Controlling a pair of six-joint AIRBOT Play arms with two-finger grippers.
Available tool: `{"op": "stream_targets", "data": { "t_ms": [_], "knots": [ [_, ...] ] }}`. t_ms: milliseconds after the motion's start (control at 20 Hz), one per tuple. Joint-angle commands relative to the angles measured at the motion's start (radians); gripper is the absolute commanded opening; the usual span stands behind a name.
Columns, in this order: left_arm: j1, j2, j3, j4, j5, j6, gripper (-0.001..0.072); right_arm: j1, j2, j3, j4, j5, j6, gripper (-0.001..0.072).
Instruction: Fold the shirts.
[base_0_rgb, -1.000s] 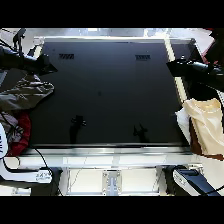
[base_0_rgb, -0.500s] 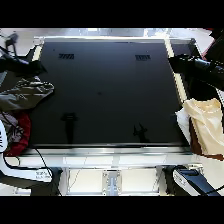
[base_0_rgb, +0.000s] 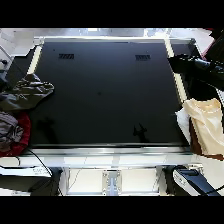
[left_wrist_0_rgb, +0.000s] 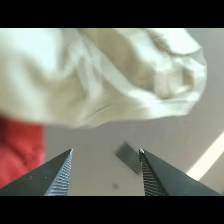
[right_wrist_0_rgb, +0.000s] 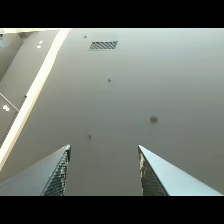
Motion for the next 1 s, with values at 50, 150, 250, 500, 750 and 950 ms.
{"op": "stream_targets", "data": {
  "t_ms": [50, 150, 250, 500, 750, 950],
  "knots": [
    [0.069, 0.039, -0.305, -0.168, 0.179, -0.021, 0.0488, 0.000, -0.001, 0.000, 0.003, 0.002, 0.008, 0.0478],
    [0.061, 0.042, -0.432, -0.345, 0.310, 0.005, 0.0486, 0.000, -0.001, 0.000, 0.013, 0.004, 0.008, 0.0478],
    [0.060, 0.042, -0.523, -0.494, 0.418, 0.065, 0.0486, 0.000, 0.000, 0.000, 0.042, 0.012, 0.008, 0.0478],
    [0.065, 0.042, -0.563, -0.607, 0.520, 0.204, 0.0486, 0.000, -0.001, 0.000, 0.077, 0.039, 0.008, 0.0478],
    [0.064, 0.040, -0.563, -0.607, 0.584, 0.224, 0.0485, 0.000, -0.001, 0.000, 0.079, 0.046, 0.008, 0.0478],
    [0.064, 0.032, -0.563, -0.607, 0.632, 0.265, 0.0485, 0.000, -0.001, 0.000, 0.078, 0.048, 0.008, 0.0478]
  ]
}}
